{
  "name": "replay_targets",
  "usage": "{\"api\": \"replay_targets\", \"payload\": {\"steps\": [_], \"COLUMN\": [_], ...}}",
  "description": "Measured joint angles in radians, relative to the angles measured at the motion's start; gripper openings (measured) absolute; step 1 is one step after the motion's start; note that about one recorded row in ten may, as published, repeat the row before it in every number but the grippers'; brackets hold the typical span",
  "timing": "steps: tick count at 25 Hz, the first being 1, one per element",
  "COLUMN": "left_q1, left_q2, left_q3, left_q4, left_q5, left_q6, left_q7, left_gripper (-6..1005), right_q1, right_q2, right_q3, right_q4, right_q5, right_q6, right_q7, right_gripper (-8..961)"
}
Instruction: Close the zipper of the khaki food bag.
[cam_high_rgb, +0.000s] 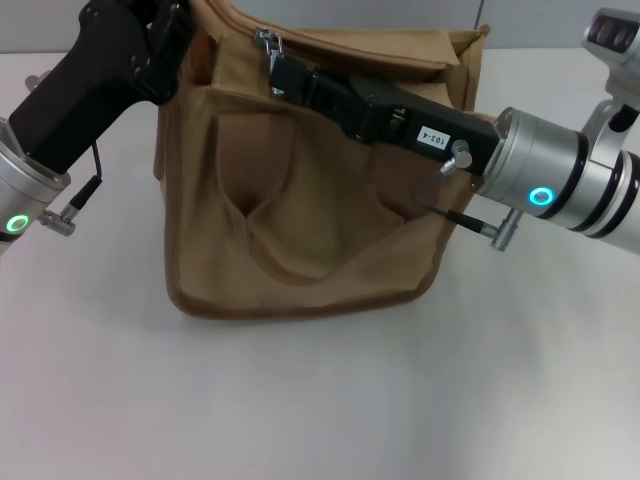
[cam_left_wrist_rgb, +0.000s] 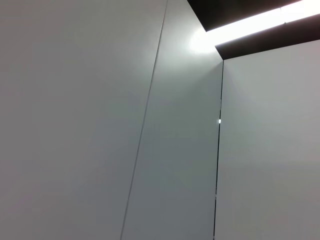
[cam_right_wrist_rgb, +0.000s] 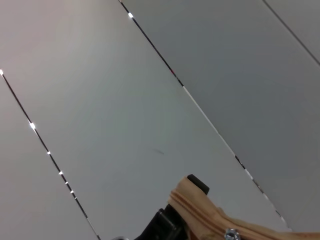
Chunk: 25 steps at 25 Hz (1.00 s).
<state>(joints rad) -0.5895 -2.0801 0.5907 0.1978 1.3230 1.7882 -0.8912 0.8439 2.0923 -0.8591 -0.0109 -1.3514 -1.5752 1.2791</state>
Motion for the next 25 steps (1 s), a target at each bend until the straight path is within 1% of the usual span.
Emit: {"api": "replay_targets", "payload": {"steps": [4,5,6,8,9,10,11,12,13,15,16,17,18,20,23,25], "left_q1": [0.009,0.016,0.016,0.023,0.027,0.035,0.035,0.04,0.041,0.045,0.045,0.05,0.05,0.057,0.062,0.069], "left_q2": [0.0,0.0,0.0,0.001,0.001,0.001,0.001,0.001,0.002,0.003,0.003,0.003,0.003,0.003,0.003,0.002], "left_q3": [0.0,0.0,0.0,0.0,-0.001,-0.002,-0.002,-0.002,-0.003,-0.005,-0.005,-0.008,-0.008,-0.01,-0.011,-0.012], "left_q4": [0.0,0.0,0.0,0.0,0.0,0.001,0.001,0.001,0.001,0.001,0.001,0.0,0.0,-0.001,-0.001,-0.001], "left_q5": [-0.015,-0.024,-0.024,-0.031,-0.034,-0.037,-0.037,-0.04,-0.04,-0.041,-0.041,-0.041,-0.041,-0.041,-0.041,-0.041], "left_q6": [0.001,0.002,0.002,0.002,0.002,0.0,0.0,-0.002,-0.003,-0.004,-0.004,-0.005,-0.005,-0.006,-0.006,-0.008], "left_q7": [0.0,0.0,0.0,0.0,0.0,0.0,0.0,0.001,0.003,0.008,0.008,0.01,0.01,0.011,0.011,0.011], "left_gripper": [130,131,132,134,135,136,137,138,139,141,142,143,144,146,149,151], "right_q1": [-0.028,-0.054,-0.054,-0.086,-0.105,-0.139,-0.139,-0.155,-0.185,-0.21,-0.21,-0.237,-0.237,-0.266,-0.287,-0.32], "right_q2": [0.0,0.0,0.0,0.0,0.0,-0.001,-0.001,-0.002,-0.004,-0.007,-0.007,-0.008,-0.008,-0.01,-0.011,-0.011], "right_q3": [0.0,0.0,0.0,0.0,0.0,0.0,0.0,0.0,0.0,0.0,0.0,0.0,0.0,0.0,0.0,0.005], "right_q4": [-0.011,-0.03,-0.03,-0.054,-0.071,-0.106,-0.106,-0.122,-0.147,-0.168,-0.168,-0.184,-0.184,-0.197,-0.215,-0.247], "right_q5": [0.008,0.009,0.009,0.009,0.009,0.009,0.009,0.009,0.009,0.009,0.009,0.009,0.009,0.009,0.009,0.009], "right_q6": [0.0,0.0,0.0,-0.004,-0.006,-0.012,-0.012,-0.015,-0.02,-0.024,-0.024,-0.028,-0.028,-0.034,-0.036,-0.037], "right_q7": [0.007,0.025,0.025,0.047,0.06,0.085,0.085,0.098,0.121,0.137,0.137,0.146,0.146,0.152,0.164,0.18], "right_gripper": [-2,-2,-2,-2,-2,-2,-2,-3,-3,-3,-3,-3,-3,-4,-4,-4]}}
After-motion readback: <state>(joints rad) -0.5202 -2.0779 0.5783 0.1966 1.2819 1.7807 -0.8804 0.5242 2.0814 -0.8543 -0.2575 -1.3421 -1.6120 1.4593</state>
